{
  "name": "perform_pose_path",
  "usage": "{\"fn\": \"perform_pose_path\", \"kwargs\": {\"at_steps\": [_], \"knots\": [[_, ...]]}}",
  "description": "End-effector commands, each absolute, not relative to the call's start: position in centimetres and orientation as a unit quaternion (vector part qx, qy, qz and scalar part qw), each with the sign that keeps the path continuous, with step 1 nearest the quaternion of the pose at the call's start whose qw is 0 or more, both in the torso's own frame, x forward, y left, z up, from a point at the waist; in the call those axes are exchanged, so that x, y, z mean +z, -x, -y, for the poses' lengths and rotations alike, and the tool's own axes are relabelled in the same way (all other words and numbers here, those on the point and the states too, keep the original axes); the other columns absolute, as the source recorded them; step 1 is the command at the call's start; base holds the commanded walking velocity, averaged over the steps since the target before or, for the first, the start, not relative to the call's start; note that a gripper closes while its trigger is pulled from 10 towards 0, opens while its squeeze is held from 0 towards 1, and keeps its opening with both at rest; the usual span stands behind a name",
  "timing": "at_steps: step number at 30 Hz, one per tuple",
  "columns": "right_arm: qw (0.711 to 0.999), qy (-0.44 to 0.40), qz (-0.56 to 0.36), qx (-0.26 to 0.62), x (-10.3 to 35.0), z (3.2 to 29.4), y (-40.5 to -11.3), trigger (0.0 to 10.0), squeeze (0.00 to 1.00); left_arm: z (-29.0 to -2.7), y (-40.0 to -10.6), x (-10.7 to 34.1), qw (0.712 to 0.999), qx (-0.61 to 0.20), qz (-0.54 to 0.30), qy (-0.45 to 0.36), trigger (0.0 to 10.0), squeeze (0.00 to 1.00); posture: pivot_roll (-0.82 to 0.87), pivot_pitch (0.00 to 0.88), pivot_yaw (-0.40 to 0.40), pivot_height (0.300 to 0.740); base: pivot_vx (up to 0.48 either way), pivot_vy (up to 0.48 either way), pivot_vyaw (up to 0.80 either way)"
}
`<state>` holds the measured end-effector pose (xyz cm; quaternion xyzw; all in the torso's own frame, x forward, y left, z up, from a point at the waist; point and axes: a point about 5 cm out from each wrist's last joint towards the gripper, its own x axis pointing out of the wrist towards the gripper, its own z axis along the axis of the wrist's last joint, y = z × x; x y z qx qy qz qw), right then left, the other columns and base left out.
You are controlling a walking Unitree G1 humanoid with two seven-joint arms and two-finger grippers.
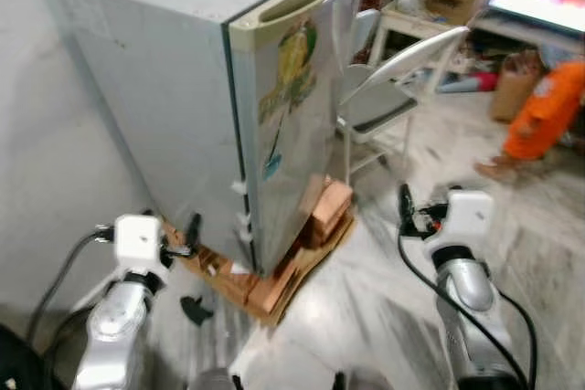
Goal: Restocking fridge
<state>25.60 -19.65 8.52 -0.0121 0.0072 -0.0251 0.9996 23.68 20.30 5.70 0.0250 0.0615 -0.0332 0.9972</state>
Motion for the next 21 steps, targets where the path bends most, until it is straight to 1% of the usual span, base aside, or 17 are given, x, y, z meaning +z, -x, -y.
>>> {"fn": "perform_pose_path", "kwargs": {"at_steps": [1, 4, 9, 15, 16, 21], "knots": [[0.999, 0.013, -0.011, -0.037, 8.8, 20.2, -25.7, 10.0, 0.00, -19.1, -24.2, 6.0, 0.996, -0.058, -0.059, -0.017, 10.0, 0.00, -0.04, 0.021, 0.001, 0.740, 0.000, 0.000, -0.80], [0.999, -0.010, -0.013, -0.041, 8.9, 20.2, -25.7, 10.0, 0.00, -19.0, -24.4, 6.2, 0.996, -0.066, -0.056, -0.016, 10.0, 0.00, -0.05, 0.032, 0.003, 0.740, 0.000, 0.000, -0.72], [0.999, -0.013, -0.015, -0.043, 9.0, 20.2, -25.7, 10.0, 0.00, -18.9, -24.9, 6.6, 0.996, -0.063, -0.050, -0.023, 10.0, 0.00, -0.05, 0.045, 0.004, 0.740, 0.000, 0.000, -0.36], [0.999, -0.012, -0.016, -0.048, 9.1, 20.1, -25.9, 10.0, 0.00, -18.7, -25.2, 6.9, 0.997, -0.054, -0.038, -0.029, 10.0, 0.00, -0.04, 0.056, 0.009, 0.740, 0.000, 0.000, -0.77], [0.999, -0.012, -0.014, -0.048, 9.2, 20.0, -26.0, 10.0, 0.00, -18.6, -25.3, 6.9, 0.997, -0.057, -0.037, -0.027, 10.0, 0.00, -0.04, 0.072, 0.017, 0.740, 0.000, 0.000, -0.80], [0.999, -0.004, -0.013, -0.051, 9.5, 19.8, -26.2, 10.0, 0.00, -18.3, -25.6, 7.1, 0.996, -0.070, -0.040, -0.022, 10.0, 0.00, -0.05, 0.079, 0.028, 0.740, 0.000, 0.000, -0.80]]}}
